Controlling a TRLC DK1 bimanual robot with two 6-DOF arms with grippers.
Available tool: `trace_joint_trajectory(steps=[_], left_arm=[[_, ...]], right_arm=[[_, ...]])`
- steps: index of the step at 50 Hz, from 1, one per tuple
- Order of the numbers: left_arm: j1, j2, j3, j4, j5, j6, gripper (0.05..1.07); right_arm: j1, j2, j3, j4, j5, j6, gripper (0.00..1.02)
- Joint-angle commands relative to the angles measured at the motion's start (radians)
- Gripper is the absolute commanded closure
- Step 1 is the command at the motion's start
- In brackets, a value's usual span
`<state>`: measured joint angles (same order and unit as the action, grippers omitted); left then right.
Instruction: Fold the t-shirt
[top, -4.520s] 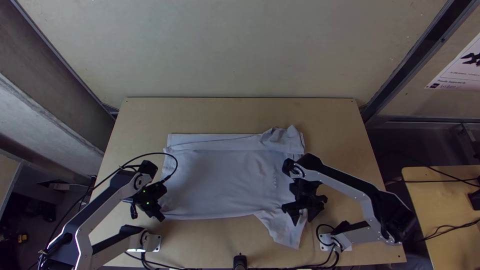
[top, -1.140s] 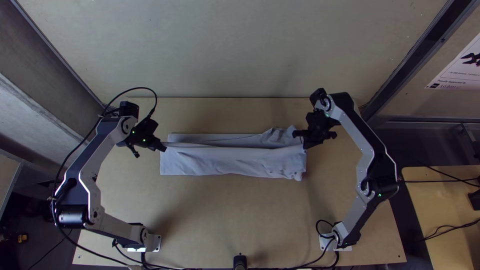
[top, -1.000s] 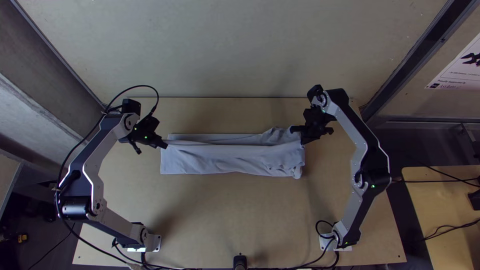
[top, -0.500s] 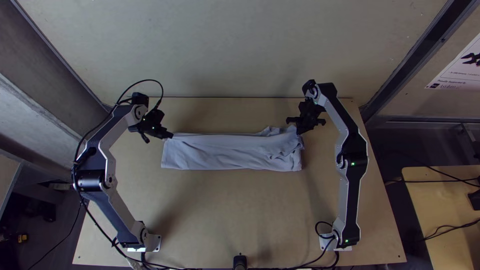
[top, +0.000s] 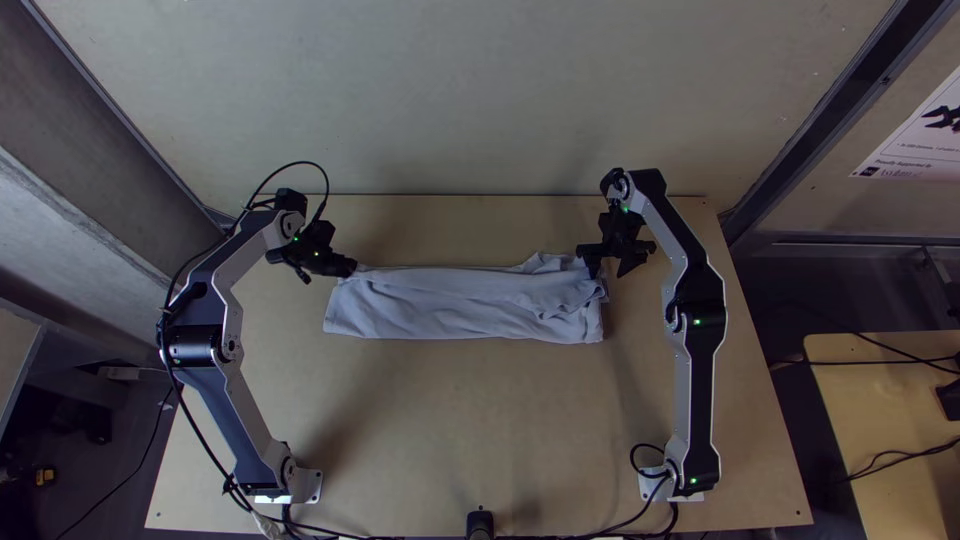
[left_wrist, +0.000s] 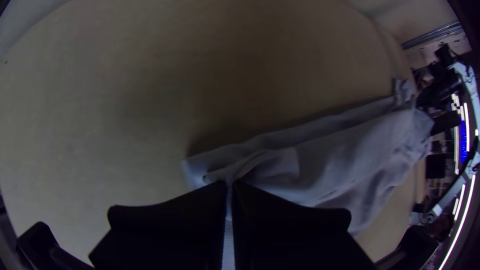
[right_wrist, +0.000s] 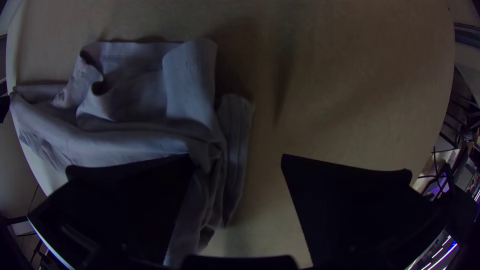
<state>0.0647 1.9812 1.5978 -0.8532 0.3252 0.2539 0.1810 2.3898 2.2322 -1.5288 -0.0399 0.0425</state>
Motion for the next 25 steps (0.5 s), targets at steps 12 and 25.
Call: trace_joint_trajectory(steps=[12, 25], left_arm=[[0.052, -0.107, -0.125, 0.080, 0.221, -0.067, 0.39], [0.098, -0.165, -0.183, 0.092, 0.049, 0.002, 0.10]], right_arm=[[0.015, -0.141, -0.026, -0.028, 0.014, -0.020, 0.10], [0.034, -0.212, -0.045, -0.031, 0.021, -0.015, 0.10]])
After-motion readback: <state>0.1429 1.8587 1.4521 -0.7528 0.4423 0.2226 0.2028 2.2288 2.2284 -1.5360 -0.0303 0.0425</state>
